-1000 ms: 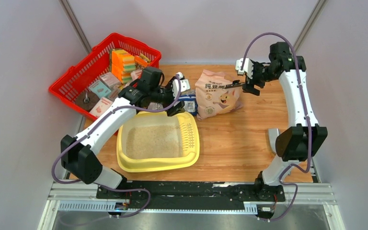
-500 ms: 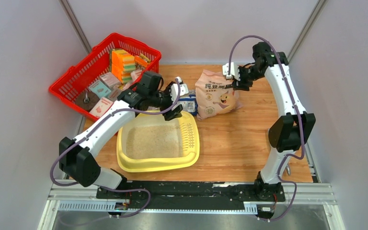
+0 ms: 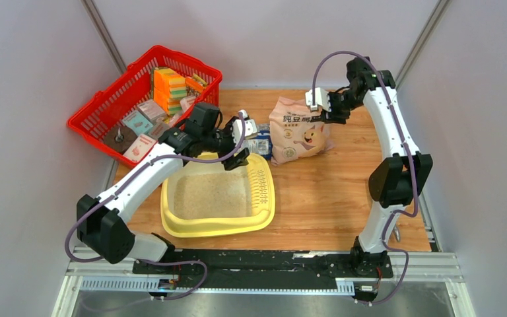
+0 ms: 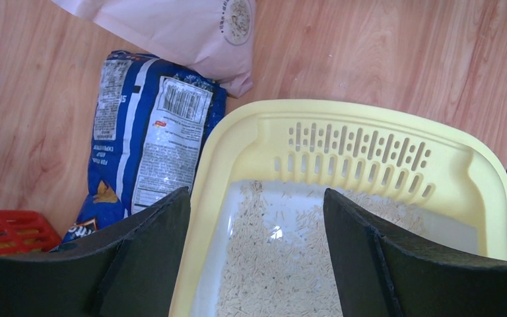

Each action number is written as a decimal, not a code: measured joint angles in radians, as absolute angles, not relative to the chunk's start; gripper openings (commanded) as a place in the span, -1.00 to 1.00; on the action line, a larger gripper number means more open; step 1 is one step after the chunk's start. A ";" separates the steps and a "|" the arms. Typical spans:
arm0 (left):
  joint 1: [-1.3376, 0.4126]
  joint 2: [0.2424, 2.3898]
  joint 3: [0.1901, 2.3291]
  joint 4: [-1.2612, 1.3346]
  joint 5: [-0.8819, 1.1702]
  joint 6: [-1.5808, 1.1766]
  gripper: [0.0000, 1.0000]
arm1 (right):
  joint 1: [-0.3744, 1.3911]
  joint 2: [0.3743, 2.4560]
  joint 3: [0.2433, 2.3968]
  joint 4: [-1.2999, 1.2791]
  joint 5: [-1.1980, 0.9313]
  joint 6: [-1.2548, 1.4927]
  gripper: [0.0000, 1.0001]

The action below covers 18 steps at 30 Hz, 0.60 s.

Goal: Fill the litter box with clean litter

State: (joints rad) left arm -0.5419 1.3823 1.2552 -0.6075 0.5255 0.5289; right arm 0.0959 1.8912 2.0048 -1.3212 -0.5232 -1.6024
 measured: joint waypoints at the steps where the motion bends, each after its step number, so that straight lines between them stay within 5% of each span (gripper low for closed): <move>1: -0.542 1.382 1.255 -0.606 0.525 0.527 0.62 | 0.096 1.892 2.005 -1.320 -0.521 -1.602 0.06; 9: -0.542 1.382 1.251 -0.595 0.525 0.520 0.62 | 0.096 1.894 2.009 -1.301 -0.509 -1.583 0.18; 18: -0.542 1.382 1.245 -0.592 0.525 0.510 0.62 | 0.097 1.997 2.125 -1.329 -0.465 -1.556 -0.05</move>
State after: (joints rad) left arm -0.5419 1.3823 1.2449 -0.5919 0.5255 0.5102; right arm 0.0971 1.9968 2.1254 -1.3289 -0.4648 -1.5558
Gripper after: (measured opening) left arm 0.814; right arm 0.495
